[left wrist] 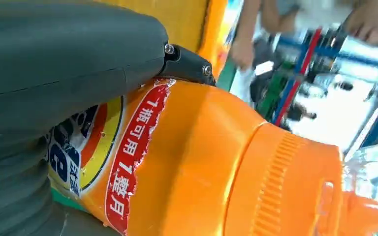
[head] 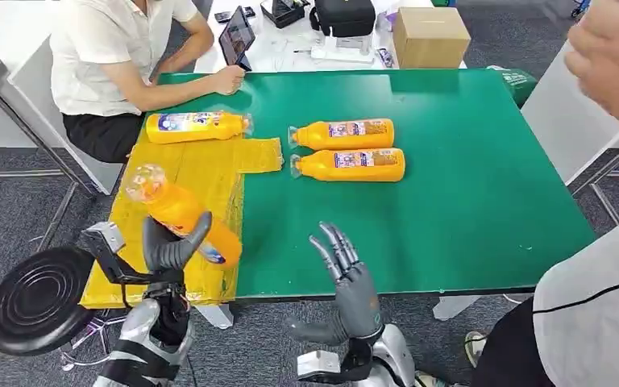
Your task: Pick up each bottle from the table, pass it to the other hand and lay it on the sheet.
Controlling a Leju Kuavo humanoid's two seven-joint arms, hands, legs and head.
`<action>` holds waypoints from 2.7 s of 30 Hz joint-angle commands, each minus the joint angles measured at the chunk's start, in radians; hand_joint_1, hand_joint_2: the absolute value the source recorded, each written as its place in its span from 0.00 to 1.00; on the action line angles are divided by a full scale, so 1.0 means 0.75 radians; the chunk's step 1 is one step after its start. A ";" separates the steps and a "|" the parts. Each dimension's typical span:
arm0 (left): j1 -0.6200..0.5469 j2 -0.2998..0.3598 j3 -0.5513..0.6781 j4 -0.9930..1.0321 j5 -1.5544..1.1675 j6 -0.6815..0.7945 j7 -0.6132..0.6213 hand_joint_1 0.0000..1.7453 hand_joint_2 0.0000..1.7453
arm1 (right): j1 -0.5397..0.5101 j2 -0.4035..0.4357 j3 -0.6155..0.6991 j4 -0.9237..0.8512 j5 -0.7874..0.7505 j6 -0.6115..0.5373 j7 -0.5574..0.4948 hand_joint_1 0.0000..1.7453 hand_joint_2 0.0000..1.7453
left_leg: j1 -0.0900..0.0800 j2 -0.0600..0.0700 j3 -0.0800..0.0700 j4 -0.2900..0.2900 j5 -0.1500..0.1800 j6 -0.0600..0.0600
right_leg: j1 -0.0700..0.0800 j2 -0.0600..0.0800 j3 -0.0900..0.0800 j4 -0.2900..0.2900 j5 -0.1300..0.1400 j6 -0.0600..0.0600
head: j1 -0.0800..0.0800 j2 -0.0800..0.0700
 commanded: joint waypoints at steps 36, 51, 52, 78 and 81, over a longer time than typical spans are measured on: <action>-0.548 0.058 -0.173 1.140 -1.594 0.171 0.480 0.81 1.00 | -0.156 0.010 0.052 0.097 -0.354 -0.005 0.002 0.00 0.00 | 0.001 0.003 0.008 -0.001 0.003 -0.002 | 0.001 0.003 0.008 -0.001 0.003 -0.002 | 0.000 0.000; -0.549 0.037 -0.231 1.260 -1.702 -0.133 0.544 0.00 1.00 | -0.191 -0.008 0.084 0.142 -0.478 -0.001 0.002 0.00 0.00 | 0.000 0.002 0.012 -0.002 0.004 -0.003 | 0.000 0.001 0.012 -0.001 0.002 -0.001 | -0.001 0.000; -0.548 0.033 -0.224 1.259 -1.696 -0.139 0.539 0.00 1.00 | -0.191 -0.008 0.084 0.143 -0.481 -0.001 0.002 0.00 0.00 | 0.000 0.004 0.011 -0.003 0.005 -0.003 | 0.001 0.003 0.011 -0.002 0.004 -0.002 | 0.000 0.000; -0.225 -0.045 -0.171 0.554 -1.333 0.032 0.103 0.00 1.00 | -0.109 -0.016 0.040 0.095 -0.418 -0.005 0.002 0.00 0.00 | 0.001 -0.003 0.003 0.001 0.003 -0.003 | 0.001 -0.005 0.005 0.000 0.001 -0.002 | -0.001 0.000; -0.200 -0.038 -0.181 0.500 -1.316 0.050 0.087 0.00 1.00 | -0.094 -0.003 0.007 0.082 -0.390 -0.005 0.002 0.00 0.00 | 0.000 -0.003 0.003 0.000 0.003 -0.003 | 0.000 -0.004 0.004 0.000 0.002 -0.002 | 0.000 0.000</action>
